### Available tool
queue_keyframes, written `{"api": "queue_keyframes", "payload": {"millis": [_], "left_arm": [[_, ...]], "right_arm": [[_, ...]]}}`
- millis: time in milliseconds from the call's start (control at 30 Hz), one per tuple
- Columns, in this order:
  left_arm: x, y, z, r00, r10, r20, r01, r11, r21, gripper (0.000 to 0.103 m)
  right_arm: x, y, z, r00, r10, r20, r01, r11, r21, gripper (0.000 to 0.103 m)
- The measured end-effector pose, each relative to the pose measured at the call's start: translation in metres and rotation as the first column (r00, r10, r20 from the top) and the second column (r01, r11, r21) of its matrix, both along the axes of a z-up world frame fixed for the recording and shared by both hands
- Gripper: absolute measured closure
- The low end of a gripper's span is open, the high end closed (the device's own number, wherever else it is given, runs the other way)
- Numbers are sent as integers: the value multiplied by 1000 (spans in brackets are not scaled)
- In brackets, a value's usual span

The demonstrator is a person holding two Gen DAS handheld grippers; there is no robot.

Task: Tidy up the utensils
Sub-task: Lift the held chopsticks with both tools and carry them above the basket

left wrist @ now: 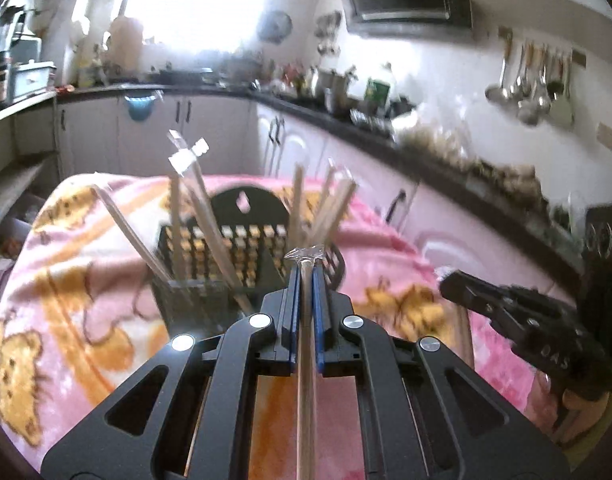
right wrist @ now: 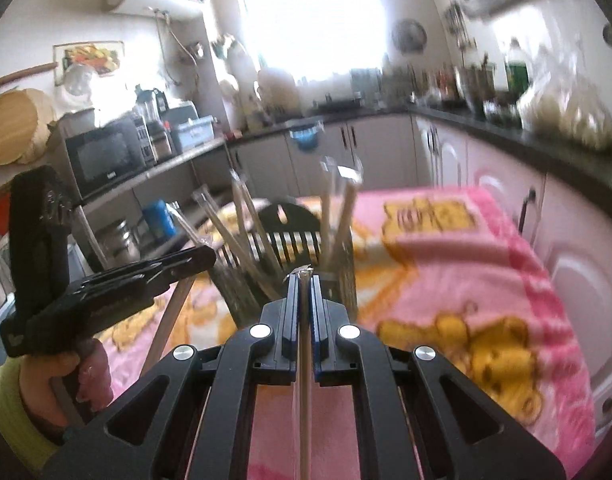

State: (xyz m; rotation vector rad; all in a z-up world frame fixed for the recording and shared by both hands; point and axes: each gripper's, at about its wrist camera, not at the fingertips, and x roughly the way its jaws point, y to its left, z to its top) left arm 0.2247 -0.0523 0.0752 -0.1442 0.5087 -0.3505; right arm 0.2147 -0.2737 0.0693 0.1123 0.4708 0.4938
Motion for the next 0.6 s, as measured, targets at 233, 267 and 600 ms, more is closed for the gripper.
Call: {"api": "queue_keyframes", "payload": {"millis": [233, 267, 600], "left_arm": [[13, 28, 32, 993, 88, 76, -84, 994, -64, 102], [16, 31, 36, 991, 101, 87, -95, 993, -74, 102], [50, 56, 71, 956, 231, 184, -196, 963, -187, 102]], "right_arm": [[6, 7, 23, 995, -36, 94, 32, 998, 46, 98], [8, 7, 25, 994, -40, 99, 35, 998, 55, 98], [38, 16, 39, 984, -84, 159, 65, 990, 123, 98]]}}
